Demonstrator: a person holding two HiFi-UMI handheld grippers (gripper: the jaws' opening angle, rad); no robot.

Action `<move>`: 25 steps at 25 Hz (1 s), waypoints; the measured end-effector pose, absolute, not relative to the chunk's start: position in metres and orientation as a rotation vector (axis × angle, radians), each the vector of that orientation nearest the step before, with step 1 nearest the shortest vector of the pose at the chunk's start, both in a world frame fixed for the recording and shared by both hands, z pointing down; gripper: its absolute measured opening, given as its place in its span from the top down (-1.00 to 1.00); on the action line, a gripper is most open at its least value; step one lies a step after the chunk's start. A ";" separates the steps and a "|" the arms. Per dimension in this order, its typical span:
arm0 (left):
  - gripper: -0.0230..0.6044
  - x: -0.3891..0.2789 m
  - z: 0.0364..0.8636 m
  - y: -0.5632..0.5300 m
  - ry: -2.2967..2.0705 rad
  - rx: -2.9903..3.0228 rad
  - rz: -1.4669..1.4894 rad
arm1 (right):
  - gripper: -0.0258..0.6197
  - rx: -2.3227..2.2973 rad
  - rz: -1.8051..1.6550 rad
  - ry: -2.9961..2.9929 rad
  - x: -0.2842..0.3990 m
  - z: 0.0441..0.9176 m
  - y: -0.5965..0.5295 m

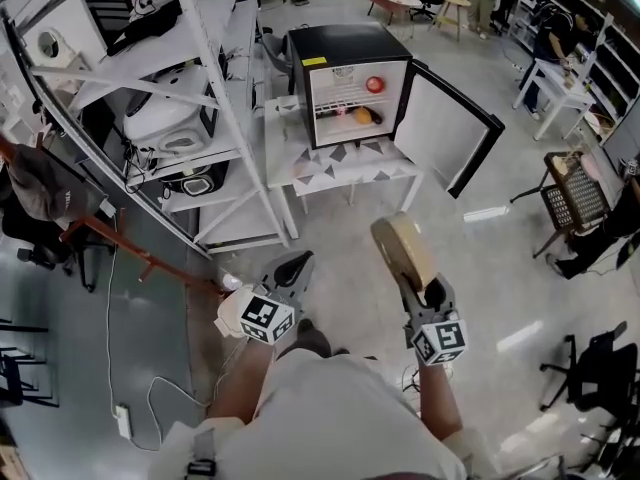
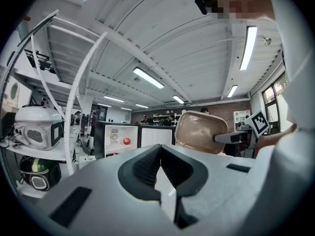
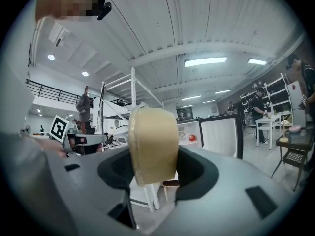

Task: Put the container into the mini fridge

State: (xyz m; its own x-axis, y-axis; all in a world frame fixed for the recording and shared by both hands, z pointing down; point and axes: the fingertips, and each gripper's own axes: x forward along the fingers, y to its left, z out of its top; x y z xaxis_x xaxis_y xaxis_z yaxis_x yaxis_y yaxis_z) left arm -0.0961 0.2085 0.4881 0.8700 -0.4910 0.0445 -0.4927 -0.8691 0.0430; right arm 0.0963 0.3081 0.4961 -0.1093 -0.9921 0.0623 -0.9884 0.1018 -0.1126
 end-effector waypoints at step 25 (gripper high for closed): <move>0.91 -0.048 0.504 0.053 -0.745 2.952 0.028 | 0.23 -2.178 -0.244 2.304 0.140 0.507 0.166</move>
